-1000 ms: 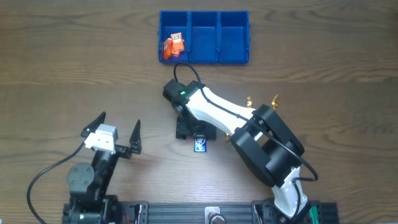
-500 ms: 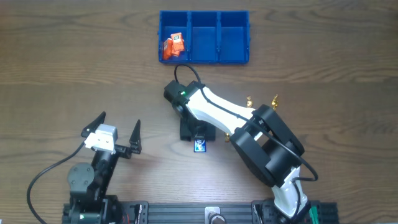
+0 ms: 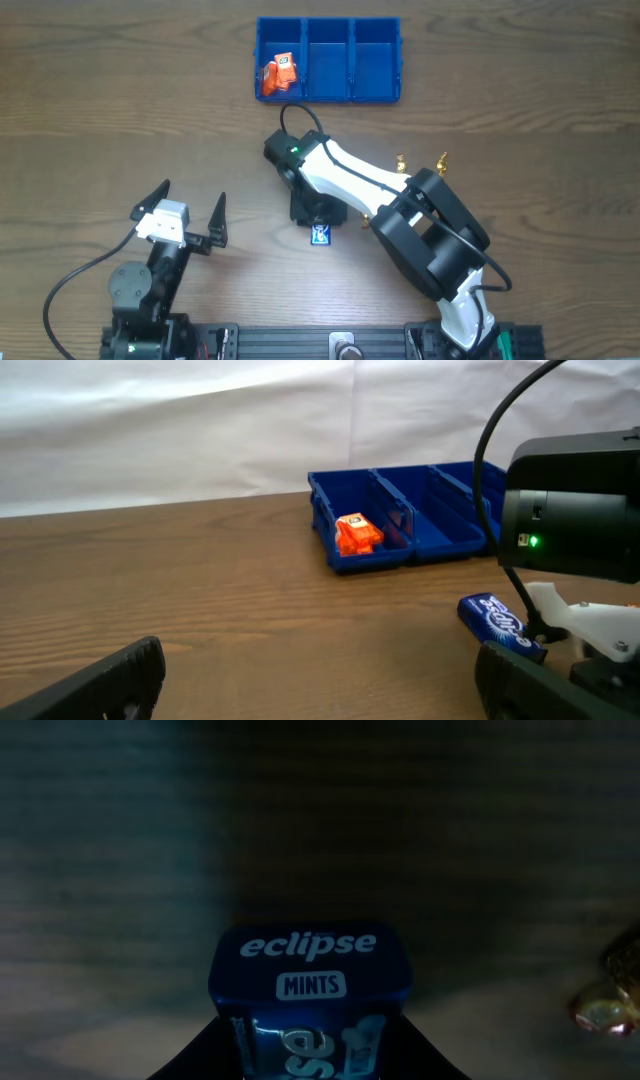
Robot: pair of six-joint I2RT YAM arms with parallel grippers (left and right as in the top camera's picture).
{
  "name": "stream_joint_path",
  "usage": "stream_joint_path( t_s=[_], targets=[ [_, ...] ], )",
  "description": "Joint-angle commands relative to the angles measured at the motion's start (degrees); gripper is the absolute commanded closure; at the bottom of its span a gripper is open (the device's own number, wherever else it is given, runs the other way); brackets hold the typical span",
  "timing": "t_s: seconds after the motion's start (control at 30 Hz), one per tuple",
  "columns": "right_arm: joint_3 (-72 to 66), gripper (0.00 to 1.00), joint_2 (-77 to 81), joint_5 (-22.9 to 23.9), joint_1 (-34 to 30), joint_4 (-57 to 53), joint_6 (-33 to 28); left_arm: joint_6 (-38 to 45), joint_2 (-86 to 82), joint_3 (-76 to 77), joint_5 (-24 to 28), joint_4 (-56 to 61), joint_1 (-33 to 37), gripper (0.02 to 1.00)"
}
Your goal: Sort Candies Into Trays
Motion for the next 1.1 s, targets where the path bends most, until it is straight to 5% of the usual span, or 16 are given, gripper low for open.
stream_joint_path(
  t_s=[0.03,0.17,0.27,0.47,0.77,1.1],
  targets=[
    [1.8,0.818,-4.0,6.4,0.0,0.6,-1.9,-0.6,-0.4,-1.2,1.0,-1.7,0.4,0.020],
    [12.3,0.844,-7.6,15.6,-1.4,-3.8,-5.0,-0.6,-0.4,-1.2,1.0,-1.7,0.4,0.023],
    [23.1,0.853,-7.3,27.8,-2.7,-6.2,-8.0,-0.6,-0.4,-1.2,1.0,-1.7,0.4,0.020],
    [32.7,0.842,-6.3,44.0,-4.2,7.4,-21.5,-0.6,-0.4,-1.2,1.0,-1.7,0.4,0.023],
    [32.7,0.833,2.1,42.9,-9.1,28.2,-27.2,-0.6,-0.4,-1.2,1.0,-1.7,0.4,0.023],
    [32.7,0.833,7.6,34.2,-14.1,29.7,-26.7,-0.6,-0.4,-1.2,1.0,-1.7,0.4,0.023]
  ],
)
